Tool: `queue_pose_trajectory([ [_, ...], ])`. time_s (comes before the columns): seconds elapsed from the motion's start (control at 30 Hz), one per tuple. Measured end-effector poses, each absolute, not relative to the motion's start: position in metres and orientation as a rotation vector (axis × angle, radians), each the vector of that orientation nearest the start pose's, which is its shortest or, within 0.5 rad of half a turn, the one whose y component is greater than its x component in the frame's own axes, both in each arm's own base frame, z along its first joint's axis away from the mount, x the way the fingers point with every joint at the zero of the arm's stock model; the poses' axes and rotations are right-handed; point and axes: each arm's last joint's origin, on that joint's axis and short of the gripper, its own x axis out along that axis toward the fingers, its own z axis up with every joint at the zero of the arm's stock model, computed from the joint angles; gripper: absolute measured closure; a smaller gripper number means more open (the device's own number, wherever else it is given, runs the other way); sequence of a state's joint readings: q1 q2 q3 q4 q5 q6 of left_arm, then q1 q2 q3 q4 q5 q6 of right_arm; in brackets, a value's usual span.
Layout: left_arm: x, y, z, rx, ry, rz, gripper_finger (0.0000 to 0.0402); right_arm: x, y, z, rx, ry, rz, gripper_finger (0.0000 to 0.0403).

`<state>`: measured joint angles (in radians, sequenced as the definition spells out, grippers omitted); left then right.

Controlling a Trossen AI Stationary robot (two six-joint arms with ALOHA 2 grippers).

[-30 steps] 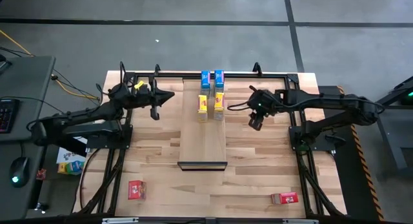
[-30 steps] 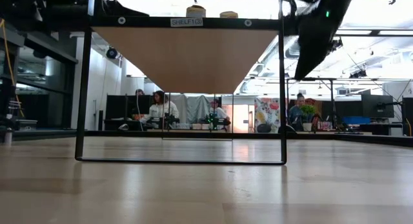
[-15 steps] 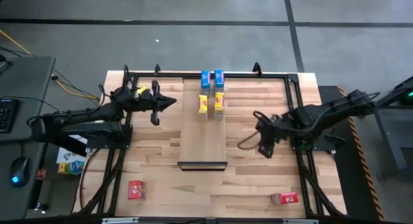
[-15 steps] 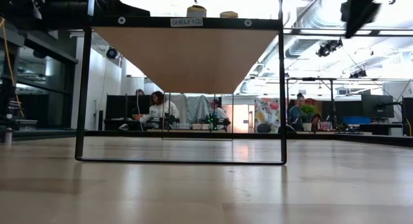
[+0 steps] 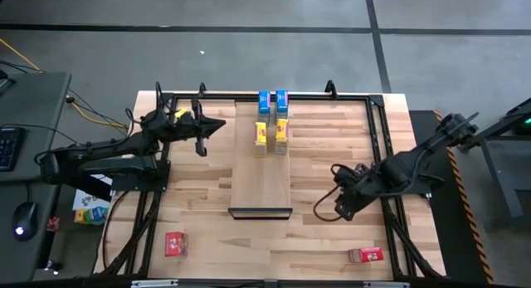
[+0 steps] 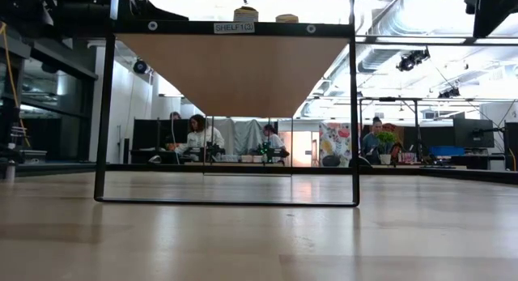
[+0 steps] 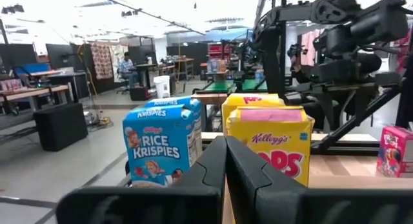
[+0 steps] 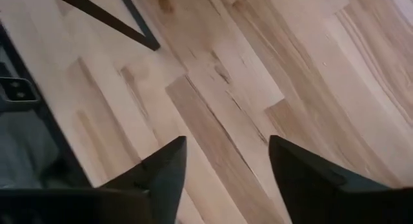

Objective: Stack cereal on shelf
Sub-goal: Put the right red cereal box on the shelf

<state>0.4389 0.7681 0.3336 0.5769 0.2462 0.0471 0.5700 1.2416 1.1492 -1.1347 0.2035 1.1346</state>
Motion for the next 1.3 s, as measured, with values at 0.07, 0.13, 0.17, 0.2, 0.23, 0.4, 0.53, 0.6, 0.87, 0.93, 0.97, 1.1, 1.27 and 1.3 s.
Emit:
queue_pose_trajectory([
  [0.07, 0.159, 0.067, 0.251, 0.094, -0.124, 0.195, 0.0401, 0.19, 0.115, 0.294, 0.533, 1.161, -0.364, 0.0158],
  [0.13, 0.159, 0.067, 0.251, 0.093, -0.122, 0.195, 0.0401, 0.194, 0.12, 0.289, 0.53, 1.211, -0.333, 0.0134],
  [0.17, 0.159, 0.067, 0.251, 0.094, -0.121, 0.195, 0.0401, 0.196, 0.122, 0.287, 0.534, 1.239, -0.311, 0.0124],
  [0.2, 0.159, 0.067, 0.251, 0.098, -0.119, 0.196, 0.0401, 0.197, 0.124, 0.286, 0.54, 1.266, -0.277, 0.0115],
  [0.23, 0.159, 0.067, 0.251, 0.099, -0.119, 0.195, 0.0401, 0.199, 0.126, 0.285, 0.557, 1.286, -0.243, 0.0107],
  [0.4, 0.159, 0.067, 0.251, 0.099, -0.119, 0.195, 0.0401, 0.199, 0.134, 0.286, 0.706, 1.384, -0.153, 0.0094],
  [0.53, 0.159, 0.067, 0.251, 0.101, -0.125, 0.195, 0.0401, 0.187, 0.15, 0.286, 0.788, 1.458, -0.162, 0.0094],
  [0.6, 0.159, 0.067, 0.251, 0.101, -0.125, 0.196, 0.0401, 0.18, 0.158, 0.287, 0.809, 1.478, -0.175, 0.0094],
  [0.87, 0.159, 0.067, 0.251, 0.129, -0.123, 0.198, 0.0401, 0.167, 0.203, 0.305, 0.726, 1.6, -0.325, 0.0094],
  [0.93, 0.159, 0.067, 0.251, 0.129, -0.123, 0.2, 0.0401, 0.168, 0.218, 0.308, 0.653, 1.639, -0.361, 0.0094],
  [0.97, 0.159, 0.067, 0.251, 0.129, -0.123, 0.201, 0.0401, 0.169, 0.225, 0.309, 0.618, 1.655, -0.369, 0.0094],
  [1.1, 0.159, 0.067, 0.251, 0.129, -0.123, 0.202, 0.0401, 0.171, 0.255, 0.307, 0.494, 1.701, -0.374, 0.0094],
  [1.27, 0.159, 0.067, 0.252, 0.129, -0.123, 0.203, 0.0401, 0.176, 0.28, 0.295, 0.413, 1.73, -0.38, 0.0094],
  [1.3, 0.159, 0.067, 0.252, 0.129, -0.124, 0.203, 0.0401, 0.177, 0.283, 0.291, 0.395, 1.739, -0.381, 0.0094],
])
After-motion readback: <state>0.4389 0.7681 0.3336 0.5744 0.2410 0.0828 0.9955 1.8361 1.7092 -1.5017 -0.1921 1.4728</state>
